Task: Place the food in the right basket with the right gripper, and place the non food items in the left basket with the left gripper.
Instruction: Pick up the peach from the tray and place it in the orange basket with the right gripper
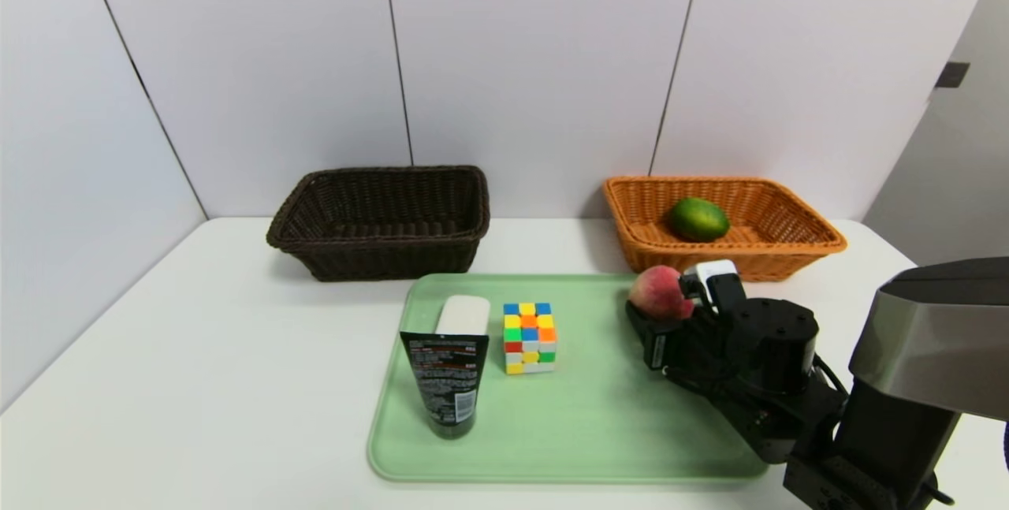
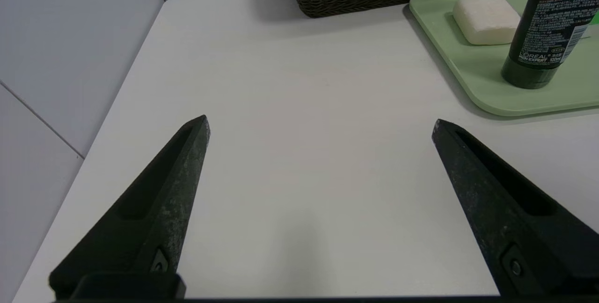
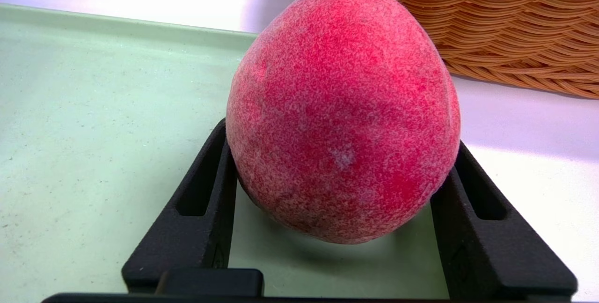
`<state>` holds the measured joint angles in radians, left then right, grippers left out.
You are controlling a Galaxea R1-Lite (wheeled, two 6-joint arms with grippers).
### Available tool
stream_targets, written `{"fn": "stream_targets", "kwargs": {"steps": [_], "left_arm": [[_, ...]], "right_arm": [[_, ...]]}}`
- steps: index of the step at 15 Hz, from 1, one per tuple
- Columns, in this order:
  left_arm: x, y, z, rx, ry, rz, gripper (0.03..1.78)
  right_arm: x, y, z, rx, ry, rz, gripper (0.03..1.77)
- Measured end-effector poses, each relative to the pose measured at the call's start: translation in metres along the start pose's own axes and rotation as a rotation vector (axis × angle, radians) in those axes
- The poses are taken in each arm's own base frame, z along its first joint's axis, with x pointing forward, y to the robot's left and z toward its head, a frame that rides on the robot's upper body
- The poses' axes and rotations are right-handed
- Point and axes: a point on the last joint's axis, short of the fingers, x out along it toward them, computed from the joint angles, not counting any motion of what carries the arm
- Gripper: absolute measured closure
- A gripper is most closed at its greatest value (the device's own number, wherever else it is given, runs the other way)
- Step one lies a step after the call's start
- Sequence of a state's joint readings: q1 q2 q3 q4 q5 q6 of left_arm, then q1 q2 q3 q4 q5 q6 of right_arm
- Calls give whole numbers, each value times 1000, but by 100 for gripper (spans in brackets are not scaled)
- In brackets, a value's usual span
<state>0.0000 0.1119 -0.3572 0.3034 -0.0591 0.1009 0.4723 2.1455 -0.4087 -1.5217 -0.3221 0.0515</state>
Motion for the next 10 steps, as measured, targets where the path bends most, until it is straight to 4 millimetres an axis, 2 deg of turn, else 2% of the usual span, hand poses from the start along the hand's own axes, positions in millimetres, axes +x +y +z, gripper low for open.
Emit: {"fn": "stream_targets", "kwargs": {"steps": [6,10], "left_arm": [[0,0,0,-1,2,-1,12],[0,0,-1,-2,4,0,12]], "right_arm": [[-1,0,2,-2,-4,2,69],[-14,1,16,-39,-43,25,69]]}}
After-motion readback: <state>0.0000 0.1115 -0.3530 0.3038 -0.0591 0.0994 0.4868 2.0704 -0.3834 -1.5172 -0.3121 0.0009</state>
